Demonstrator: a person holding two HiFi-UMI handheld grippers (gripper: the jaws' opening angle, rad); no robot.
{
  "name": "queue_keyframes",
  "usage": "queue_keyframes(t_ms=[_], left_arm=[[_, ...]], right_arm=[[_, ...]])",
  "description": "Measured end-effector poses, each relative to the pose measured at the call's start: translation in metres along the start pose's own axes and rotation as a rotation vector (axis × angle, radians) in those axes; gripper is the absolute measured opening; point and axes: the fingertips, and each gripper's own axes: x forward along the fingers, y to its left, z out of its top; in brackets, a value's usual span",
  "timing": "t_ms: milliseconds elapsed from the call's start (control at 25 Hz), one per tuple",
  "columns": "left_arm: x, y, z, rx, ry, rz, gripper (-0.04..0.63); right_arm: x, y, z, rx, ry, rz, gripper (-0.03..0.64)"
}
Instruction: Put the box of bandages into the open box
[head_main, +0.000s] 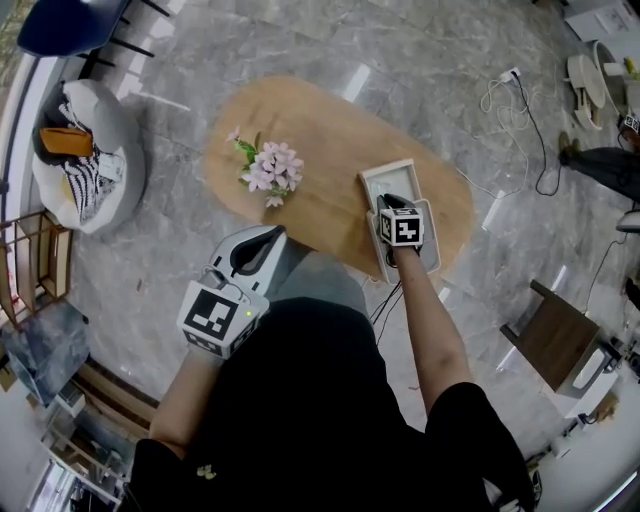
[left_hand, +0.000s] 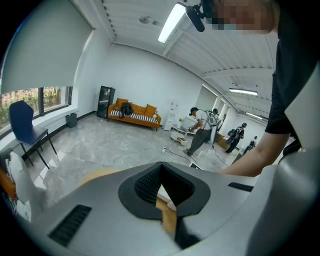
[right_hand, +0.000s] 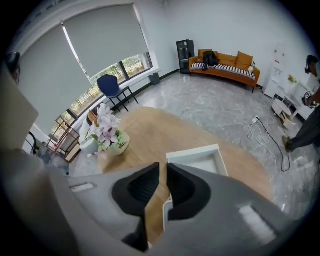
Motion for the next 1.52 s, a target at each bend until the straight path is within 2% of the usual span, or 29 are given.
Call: queue_keyframes(t_ms=[280,1040,1520], left_arm=[[0.001,-0.005,0.005,-0.007,-0.02,-0.029,0.011],[-0.014,-0.027,0.03,0.043,-0.079,-0.13,0.011],[-0.015,-0.044,0.065,0.125,-0.13,-0.208,0.011]], right_arm=[[-0.046,0.027,0.021,-0.032,-0.096,0.003,-0.002],[-0.224,0.099,0.069,0.006,-0.429,-0.014,-0.002],[-0.33,0.113,0.089,-0.068,-0.588,-0.092,-0.002]])
